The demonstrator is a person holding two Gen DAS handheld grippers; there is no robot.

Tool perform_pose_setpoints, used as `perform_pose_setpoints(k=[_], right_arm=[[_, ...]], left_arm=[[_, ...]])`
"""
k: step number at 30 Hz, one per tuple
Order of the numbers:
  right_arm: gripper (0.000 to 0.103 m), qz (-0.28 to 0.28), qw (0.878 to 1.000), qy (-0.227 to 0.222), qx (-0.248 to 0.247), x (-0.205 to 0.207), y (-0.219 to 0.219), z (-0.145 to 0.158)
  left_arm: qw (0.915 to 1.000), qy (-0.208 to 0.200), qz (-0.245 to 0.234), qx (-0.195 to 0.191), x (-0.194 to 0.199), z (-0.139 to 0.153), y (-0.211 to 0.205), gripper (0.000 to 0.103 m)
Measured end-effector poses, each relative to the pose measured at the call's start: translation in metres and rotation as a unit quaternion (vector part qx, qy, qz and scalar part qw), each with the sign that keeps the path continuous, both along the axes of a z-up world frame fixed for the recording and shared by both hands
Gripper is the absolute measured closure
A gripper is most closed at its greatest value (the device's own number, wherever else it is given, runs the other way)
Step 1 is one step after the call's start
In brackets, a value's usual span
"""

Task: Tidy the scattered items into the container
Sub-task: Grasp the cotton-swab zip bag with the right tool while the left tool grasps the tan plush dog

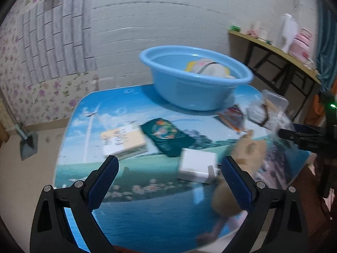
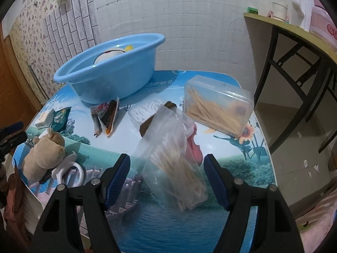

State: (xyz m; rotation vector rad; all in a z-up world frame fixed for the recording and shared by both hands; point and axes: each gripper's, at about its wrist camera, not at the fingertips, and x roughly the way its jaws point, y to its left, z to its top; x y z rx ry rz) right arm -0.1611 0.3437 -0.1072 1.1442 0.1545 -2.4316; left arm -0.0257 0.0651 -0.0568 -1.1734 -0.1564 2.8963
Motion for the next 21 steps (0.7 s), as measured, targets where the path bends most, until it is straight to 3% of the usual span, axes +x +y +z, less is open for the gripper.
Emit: perform_pose_setpoints(k=[3,7,12,14,15,16,21], right_arm=[[0.031,-0.002,1.0,-0.006,-0.004,-0.001,0.001,-0.003],[0.031,0.005,1.0,-0.008,-0.007,0.001,0.0,-0.005],[0.031,0.002,1.0,-0.013,-0.009,-0.001,0.002,-0.008],[0.043,0.0,1.0,-0.017,-0.008,-0.002,0.003,-0.009],[0.055,-0.002,1.0,-0.015,-0.005,-0.001,0.004,-0.009],[0.06,-0.001,1.0,-0.013,-0.006,-0.001,0.005,-0.008],[0.072,0.019,1.0,-0.002,-0.025,0.004,0.006,0.001]], left_arm=[[0.9989,0.007,-0.044,0.014,0.003,0.003,0.017,0.005],[0.9933,0.008,-0.115,0.004,0.007,0.003,0.047,0.005],[0.9902,-0.015,-0.136,-0.029,0.002,-0.011,0.068,0.005],[0.989,-0.022,-0.143,-0.033,0.0,-0.013,0.072,0.024],[0.9887,-0.025,-0.144,-0.035,0.0,-0.014,0.073,0.051],[0.9888,-0.031,-0.141,-0.039,-0.001,-0.015,0.074,0.064],[0.9903,-0.021,-0.131,-0.04,0.003,-0.008,0.069,0.065]])
